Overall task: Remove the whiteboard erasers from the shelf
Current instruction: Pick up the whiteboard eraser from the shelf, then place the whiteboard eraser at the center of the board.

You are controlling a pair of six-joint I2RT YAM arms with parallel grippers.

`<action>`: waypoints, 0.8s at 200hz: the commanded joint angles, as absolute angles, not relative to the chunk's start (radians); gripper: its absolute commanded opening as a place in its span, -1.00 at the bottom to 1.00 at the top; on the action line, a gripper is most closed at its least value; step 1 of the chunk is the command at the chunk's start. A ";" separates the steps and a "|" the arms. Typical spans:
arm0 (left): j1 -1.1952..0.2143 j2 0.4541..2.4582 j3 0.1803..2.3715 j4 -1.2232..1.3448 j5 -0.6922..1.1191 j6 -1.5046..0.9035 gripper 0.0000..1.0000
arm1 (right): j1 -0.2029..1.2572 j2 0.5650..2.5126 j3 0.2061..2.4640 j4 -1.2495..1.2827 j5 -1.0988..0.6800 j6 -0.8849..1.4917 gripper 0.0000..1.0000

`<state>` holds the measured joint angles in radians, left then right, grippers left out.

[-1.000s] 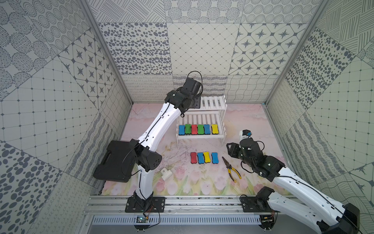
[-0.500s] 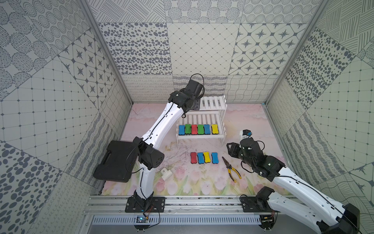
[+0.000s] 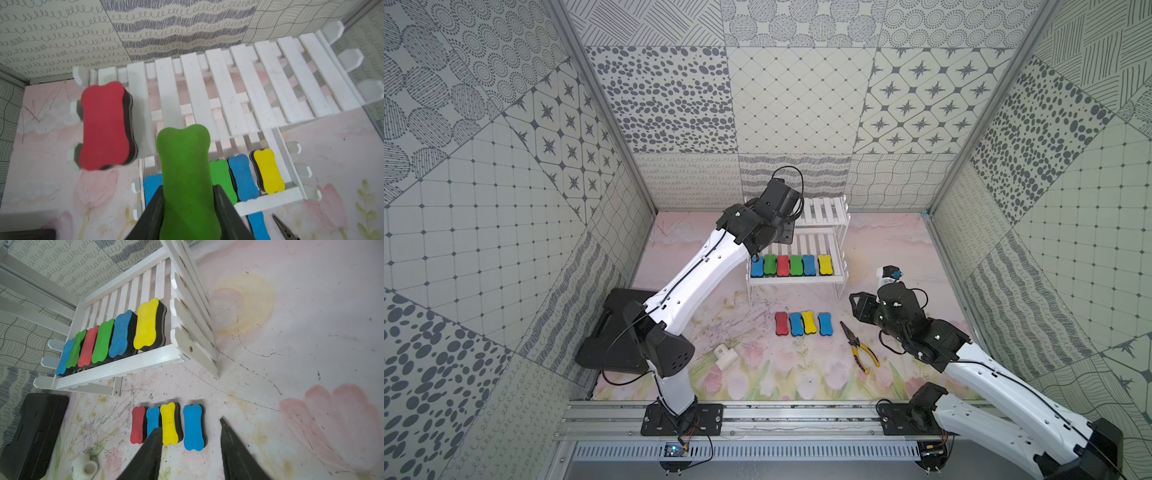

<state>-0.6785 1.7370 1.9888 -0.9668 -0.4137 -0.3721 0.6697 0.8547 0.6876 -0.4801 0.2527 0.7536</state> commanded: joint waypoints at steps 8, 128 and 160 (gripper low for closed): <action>-0.780 1.473 1.621 -0.810 -0.516 -0.504 -0.29 | 0.663 0.827 0.667 -0.444 0.242 0.769 -0.01; -0.956 1.227 0.704 -0.461 -0.355 -0.909 -0.26 | 0.664 0.830 0.638 -0.438 0.255 0.799 -0.02; -0.887 1.336 0.690 -0.363 -0.277 -0.882 -0.27 | 0.663 0.836 0.646 -0.433 0.258 0.793 -0.01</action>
<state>-0.9375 1.2537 0.7311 -0.6071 -0.4057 -0.8112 0.6666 0.8314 0.6430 -0.4732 0.2443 0.7868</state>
